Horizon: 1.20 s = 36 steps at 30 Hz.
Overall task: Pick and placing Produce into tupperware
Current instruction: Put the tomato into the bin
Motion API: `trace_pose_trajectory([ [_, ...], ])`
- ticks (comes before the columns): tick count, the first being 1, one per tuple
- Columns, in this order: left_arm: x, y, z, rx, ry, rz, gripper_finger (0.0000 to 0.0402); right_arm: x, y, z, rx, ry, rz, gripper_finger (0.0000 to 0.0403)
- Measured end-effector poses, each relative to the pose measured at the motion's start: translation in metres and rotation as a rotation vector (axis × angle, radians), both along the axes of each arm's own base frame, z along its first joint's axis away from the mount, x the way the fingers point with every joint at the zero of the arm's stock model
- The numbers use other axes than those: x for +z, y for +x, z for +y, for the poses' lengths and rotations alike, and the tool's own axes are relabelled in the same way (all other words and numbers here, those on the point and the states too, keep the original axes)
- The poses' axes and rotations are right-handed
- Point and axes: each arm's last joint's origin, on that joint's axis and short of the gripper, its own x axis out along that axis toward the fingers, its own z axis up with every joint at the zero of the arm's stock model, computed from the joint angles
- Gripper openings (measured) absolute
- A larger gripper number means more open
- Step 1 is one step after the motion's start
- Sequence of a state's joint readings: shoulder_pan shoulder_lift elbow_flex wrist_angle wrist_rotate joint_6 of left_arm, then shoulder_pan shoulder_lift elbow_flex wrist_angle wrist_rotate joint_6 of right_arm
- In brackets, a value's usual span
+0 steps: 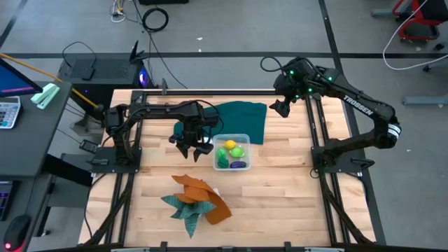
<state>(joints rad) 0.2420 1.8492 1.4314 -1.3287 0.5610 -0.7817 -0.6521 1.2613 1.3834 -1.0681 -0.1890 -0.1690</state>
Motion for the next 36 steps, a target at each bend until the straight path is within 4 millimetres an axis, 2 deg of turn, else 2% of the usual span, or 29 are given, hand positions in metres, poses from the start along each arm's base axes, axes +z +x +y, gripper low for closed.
trace_pose_trajectory([
  [36,-0.0012,0.0069,0.0021,0.015,0.029,-0.063,0.0212,-0.0001,0.0000,0.0000,-0.007,0.006,-0.002,0.0307],
])
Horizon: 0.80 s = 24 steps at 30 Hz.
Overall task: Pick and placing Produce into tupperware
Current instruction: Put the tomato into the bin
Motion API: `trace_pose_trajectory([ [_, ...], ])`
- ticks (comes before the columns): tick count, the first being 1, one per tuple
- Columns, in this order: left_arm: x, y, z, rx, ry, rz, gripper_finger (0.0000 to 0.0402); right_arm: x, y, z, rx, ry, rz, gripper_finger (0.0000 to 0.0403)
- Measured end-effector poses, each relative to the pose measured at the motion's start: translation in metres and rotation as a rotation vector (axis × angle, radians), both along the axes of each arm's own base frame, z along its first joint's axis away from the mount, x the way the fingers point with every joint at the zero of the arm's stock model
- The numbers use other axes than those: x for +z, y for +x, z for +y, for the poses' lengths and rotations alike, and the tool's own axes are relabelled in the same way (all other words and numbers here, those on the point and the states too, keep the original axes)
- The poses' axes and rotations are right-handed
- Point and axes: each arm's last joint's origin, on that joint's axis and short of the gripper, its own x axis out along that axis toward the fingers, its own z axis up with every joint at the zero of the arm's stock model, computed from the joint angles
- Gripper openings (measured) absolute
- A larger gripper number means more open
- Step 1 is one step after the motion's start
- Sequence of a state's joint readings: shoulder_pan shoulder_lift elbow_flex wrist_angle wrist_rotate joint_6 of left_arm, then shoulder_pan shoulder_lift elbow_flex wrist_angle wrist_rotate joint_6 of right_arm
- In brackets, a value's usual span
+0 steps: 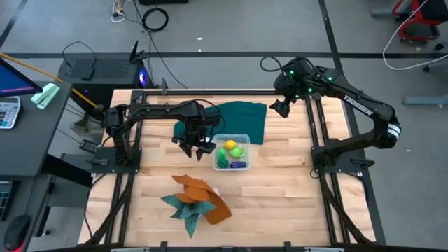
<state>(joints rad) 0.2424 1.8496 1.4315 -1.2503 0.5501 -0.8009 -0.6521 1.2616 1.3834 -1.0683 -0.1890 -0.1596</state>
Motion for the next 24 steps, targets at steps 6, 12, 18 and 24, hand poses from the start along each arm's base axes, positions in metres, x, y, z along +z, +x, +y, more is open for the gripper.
trace_pose_trajectory([
  [6,0.000,0.000,0.000,0.013,-0.001,0.007,0.0214,0.000,0.000,0.000,0.000,0.000,0.000,0.0307],
  [12,0.000,0.000,0.000,0.003,0.000,0.000,0.0209,0.000,0.000,0.000,0.000,0.001,0.001,0.0307],
  [18,0.000,0.000,0.000,0.006,0.000,0.003,0.0211,-0.004,-0.004,0.003,0.002,0.039,0.053,0.0307],
  [24,0.000,0.000,0.000,0.003,-0.002,0.007,0.0207,-0.010,-0.005,0.009,0.052,0.148,0.019,0.0307],
])
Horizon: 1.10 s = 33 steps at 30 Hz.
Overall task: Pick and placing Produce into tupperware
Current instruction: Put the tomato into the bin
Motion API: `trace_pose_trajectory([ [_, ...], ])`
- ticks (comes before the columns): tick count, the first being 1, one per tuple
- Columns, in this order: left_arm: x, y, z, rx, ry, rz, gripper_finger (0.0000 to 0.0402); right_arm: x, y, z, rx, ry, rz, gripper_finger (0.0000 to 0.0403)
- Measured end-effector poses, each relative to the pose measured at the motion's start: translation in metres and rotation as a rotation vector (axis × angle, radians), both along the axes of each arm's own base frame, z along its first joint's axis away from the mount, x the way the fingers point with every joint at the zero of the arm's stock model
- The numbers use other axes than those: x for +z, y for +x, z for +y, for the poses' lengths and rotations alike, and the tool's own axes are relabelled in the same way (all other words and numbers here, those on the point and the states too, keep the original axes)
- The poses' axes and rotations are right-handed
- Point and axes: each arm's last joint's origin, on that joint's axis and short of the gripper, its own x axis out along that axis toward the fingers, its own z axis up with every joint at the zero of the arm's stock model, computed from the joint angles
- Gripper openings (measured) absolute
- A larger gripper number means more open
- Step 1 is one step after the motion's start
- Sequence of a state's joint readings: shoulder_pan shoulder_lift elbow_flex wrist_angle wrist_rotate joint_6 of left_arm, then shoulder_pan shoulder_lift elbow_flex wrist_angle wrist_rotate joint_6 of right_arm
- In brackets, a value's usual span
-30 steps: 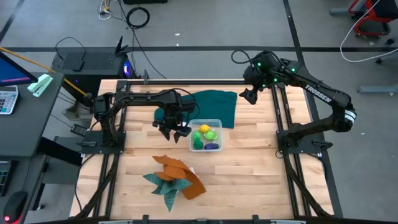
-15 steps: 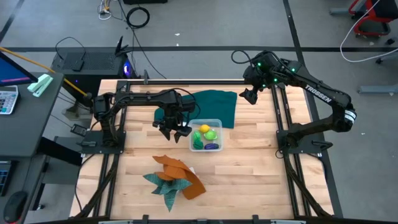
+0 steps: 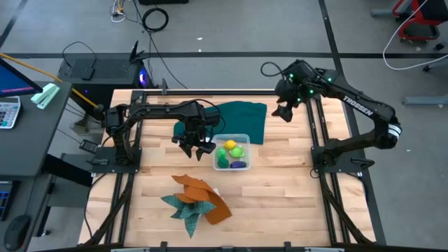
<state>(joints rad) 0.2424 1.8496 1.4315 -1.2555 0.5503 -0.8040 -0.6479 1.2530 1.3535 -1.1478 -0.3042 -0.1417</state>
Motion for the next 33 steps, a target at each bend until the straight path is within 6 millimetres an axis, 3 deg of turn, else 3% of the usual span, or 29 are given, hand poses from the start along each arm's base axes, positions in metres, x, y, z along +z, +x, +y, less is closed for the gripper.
trace_pose_trajectory([
  [11,0.000,-0.002,-0.001,0.000,-0.021,0.015,0.0207,-0.070,-0.013,0.018,0.044,0.105,-0.031,0.0307],
  [17,0.001,-0.002,0.001,-0.005,-0.033,0.002,0.0205,-0.093,-0.018,0.023,0.060,0.139,-0.053,0.0307],
  [23,0.001,-0.002,0.002,-0.072,-0.030,-0.043,0.0210,-0.097,-0.016,0.036,0.144,0.156,-0.057,0.0307],
  [33,-0.001,-0.003,0.004,-0.212,0.059,-0.092,0.0200,-0.092,-0.002,0.092,0.303,0.053,0.005,0.0307],
])
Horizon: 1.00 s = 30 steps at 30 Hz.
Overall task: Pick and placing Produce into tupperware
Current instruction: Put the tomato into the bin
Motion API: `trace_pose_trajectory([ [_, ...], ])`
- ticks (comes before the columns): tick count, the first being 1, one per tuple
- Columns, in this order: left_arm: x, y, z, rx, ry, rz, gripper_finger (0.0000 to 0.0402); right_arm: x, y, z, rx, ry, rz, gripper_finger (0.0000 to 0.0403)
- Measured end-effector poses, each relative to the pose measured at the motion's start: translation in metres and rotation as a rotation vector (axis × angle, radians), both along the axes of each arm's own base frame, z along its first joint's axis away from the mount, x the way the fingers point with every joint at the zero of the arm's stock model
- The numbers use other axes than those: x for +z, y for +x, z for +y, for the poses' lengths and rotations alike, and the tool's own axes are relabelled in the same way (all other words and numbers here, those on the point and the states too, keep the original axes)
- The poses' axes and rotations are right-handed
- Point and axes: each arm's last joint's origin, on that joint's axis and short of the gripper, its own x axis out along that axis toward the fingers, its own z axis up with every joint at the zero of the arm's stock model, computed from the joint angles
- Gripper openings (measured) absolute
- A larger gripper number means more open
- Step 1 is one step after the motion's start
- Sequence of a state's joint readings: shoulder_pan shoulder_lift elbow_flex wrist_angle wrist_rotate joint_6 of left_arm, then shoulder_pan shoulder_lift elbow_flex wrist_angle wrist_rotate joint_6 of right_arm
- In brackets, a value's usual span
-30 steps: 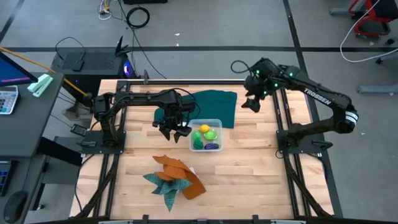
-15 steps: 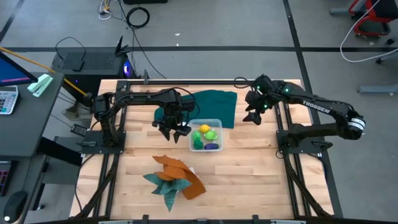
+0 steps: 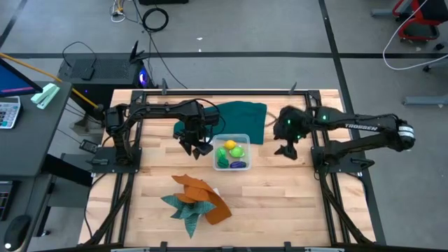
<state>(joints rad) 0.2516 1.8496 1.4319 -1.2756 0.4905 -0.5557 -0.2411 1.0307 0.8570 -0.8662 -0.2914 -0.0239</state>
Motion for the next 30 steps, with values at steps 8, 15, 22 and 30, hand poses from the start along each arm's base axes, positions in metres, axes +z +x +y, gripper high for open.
trace_pose_trajectory([
  [8,-0.001,-0.001,0.000,-0.106,0.053,-0.032,0.0198,0.001,0.009,0.052,-0.063,-0.039,-0.003,0.0307],
  [15,-0.001,-0.001,0.001,-0.187,0.079,-0.058,0.0194,0.003,0.001,0.099,-0.129,-0.024,-0.028,0.0307],
  [22,-0.001,-0.001,0.000,-0.200,0.080,-0.060,0.0195,0.000,-0.012,0.132,-0.160,-0.080,-0.071,0.0307],
  [30,-0.001,-0.001,0.000,-0.168,0.080,-0.044,0.0192,-0.016,-0.004,0.145,-0.103,-0.199,-0.035,0.0307],
])
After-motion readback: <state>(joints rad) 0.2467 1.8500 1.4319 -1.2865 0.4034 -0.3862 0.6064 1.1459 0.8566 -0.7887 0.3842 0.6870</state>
